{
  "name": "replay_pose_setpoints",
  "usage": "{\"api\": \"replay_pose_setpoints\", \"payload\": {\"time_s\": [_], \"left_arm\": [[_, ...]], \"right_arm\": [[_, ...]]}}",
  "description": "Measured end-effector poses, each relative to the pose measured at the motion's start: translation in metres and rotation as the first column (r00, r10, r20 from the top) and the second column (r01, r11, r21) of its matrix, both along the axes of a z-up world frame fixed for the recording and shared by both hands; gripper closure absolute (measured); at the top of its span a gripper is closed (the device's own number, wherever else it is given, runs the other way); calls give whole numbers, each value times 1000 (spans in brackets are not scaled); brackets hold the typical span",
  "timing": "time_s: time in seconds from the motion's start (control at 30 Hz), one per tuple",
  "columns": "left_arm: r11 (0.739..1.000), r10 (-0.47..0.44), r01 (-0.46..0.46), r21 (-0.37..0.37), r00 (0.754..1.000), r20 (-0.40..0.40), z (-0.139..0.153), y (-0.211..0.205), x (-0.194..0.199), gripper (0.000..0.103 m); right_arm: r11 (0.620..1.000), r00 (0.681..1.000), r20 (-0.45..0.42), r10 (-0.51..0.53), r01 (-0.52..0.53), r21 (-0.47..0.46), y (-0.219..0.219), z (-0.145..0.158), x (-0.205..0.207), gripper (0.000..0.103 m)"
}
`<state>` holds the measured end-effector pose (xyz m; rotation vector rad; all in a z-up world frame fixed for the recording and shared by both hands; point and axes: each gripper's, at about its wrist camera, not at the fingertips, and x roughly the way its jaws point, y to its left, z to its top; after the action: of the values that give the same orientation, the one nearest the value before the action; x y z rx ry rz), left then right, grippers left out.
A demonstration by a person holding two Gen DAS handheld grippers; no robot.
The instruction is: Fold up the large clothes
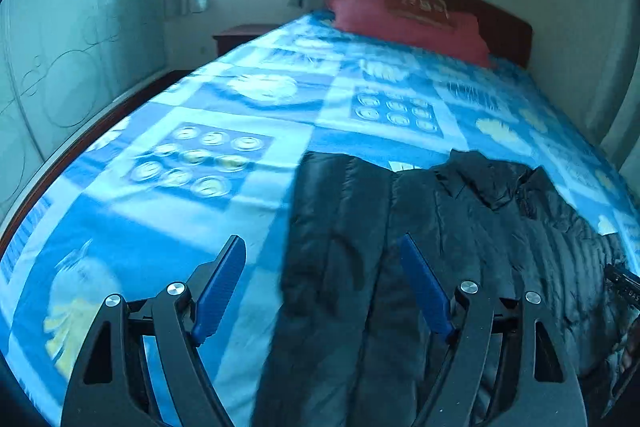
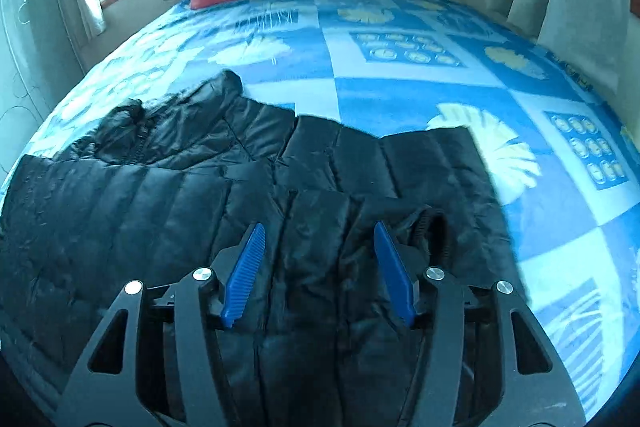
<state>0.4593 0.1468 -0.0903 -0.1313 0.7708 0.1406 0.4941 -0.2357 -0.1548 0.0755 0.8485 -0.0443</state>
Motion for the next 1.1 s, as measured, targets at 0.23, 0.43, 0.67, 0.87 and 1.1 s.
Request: {"api": "replay_pose_setpoints", "payload": {"time_s": [0.23,0.43,0.67,0.87,1.1], "left_arm": [[994,72,-59,88,987,-146,-37,-4,37,24],[999,-11,11,-52,1000,-4,6,-30,5,25],[990,-121,118,-79,992,-37,-16,-97,32,25],[989,-129,132,65,990,-56,-29,-109,31,24],[997,10,-8,76,1000,-26,-22,-43,2,24]], "right_arm": [[1000,1000,-11,7,-7,11,-4,0,3,42],[996,993,102,54,-60,59,18,30,-24,42],[983,983,42,179,-181,37,79,5,-3,42],[982,982,46,180,-183,49,75,11,-7,38],[996,998,8,59,-60,63,11,-8,-23,37]]}}
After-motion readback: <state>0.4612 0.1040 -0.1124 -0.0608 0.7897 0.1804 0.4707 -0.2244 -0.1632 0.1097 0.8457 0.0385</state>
